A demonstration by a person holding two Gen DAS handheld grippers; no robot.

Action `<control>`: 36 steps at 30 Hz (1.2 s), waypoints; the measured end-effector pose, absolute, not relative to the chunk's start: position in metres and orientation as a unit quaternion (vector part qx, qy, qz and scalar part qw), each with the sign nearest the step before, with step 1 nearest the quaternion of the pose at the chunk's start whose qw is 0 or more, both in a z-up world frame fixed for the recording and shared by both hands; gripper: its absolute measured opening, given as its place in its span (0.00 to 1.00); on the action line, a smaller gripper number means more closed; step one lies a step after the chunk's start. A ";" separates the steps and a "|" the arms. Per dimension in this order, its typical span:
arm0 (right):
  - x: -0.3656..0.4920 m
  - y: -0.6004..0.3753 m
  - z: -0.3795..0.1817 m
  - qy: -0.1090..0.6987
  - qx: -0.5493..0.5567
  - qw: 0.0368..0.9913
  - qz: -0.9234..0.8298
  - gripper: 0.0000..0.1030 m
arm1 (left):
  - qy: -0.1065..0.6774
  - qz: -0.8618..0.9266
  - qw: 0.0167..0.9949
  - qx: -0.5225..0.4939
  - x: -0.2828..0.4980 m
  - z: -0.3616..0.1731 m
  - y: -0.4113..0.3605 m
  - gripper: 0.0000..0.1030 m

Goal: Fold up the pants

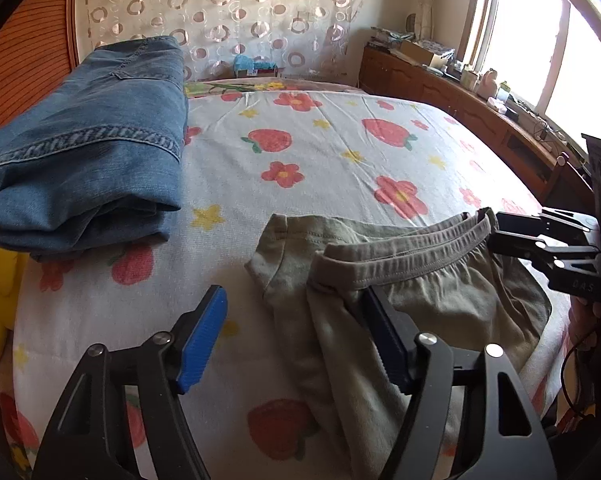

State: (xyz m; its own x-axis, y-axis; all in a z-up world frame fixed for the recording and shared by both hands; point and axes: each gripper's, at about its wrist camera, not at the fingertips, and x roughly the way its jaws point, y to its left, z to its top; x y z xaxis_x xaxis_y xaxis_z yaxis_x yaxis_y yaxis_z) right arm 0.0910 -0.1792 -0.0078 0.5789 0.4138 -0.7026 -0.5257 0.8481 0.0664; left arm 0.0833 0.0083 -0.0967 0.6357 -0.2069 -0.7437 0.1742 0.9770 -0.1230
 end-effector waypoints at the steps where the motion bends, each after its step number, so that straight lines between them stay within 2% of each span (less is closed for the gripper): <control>1: 0.096 -0.178 -0.010 0.378 -0.074 0.883 0.266 0.33 | 0.414 -0.106 0.904 -0.020 0.085 -0.097 0.008 0.68; 2: 0.100 -0.177 -0.012 0.383 -0.074 0.881 0.267 0.27 | 0.415 -0.107 0.903 -0.019 0.086 -0.098 0.007 0.67; 4: 0.106 -0.175 -0.014 0.384 -0.074 0.880 0.268 0.21 | 0.417 -0.106 0.902 -0.018 0.089 -0.099 0.007 0.68; 10: 0.099 -0.173 -0.015 0.373 -0.083 0.891 0.244 0.21 | 0.421 -0.107 0.900 -0.022 0.089 -0.103 0.008 0.68; 16: 0.085 -0.184 -0.016 0.377 -0.072 0.892 0.239 0.47 | 0.420 -0.106 0.901 -0.020 0.089 -0.103 0.008 0.68; 28: 0.083 -0.189 -0.021 0.383 -0.063 0.892 0.231 0.49 | 0.417 -0.105 0.902 -0.017 0.089 -0.103 0.008 0.68; 29: 0.082 -0.187 -0.021 0.381 -0.069 0.893 0.230 0.47 | 0.418 -0.105 0.902 -0.018 0.089 -0.103 0.008 0.67; 30: 0.082 -0.186 -0.021 0.381 -0.069 0.892 0.234 0.41 | 0.419 -0.106 0.902 -0.017 0.090 -0.103 0.008 0.67; 31: 0.081 -0.185 -0.021 0.380 -0.067 0.890 0.243 0.29 | 0.420 -0.108 0.901 -0.017 0.090 -0.103 0.008 0.65; 36: 0.078 -0.186 -0.024 0.370 -0.066 0.892 0.252 0.27 | 0.423 -0.134 0.896 -0.027 0.092 -0.100 0.005 0.44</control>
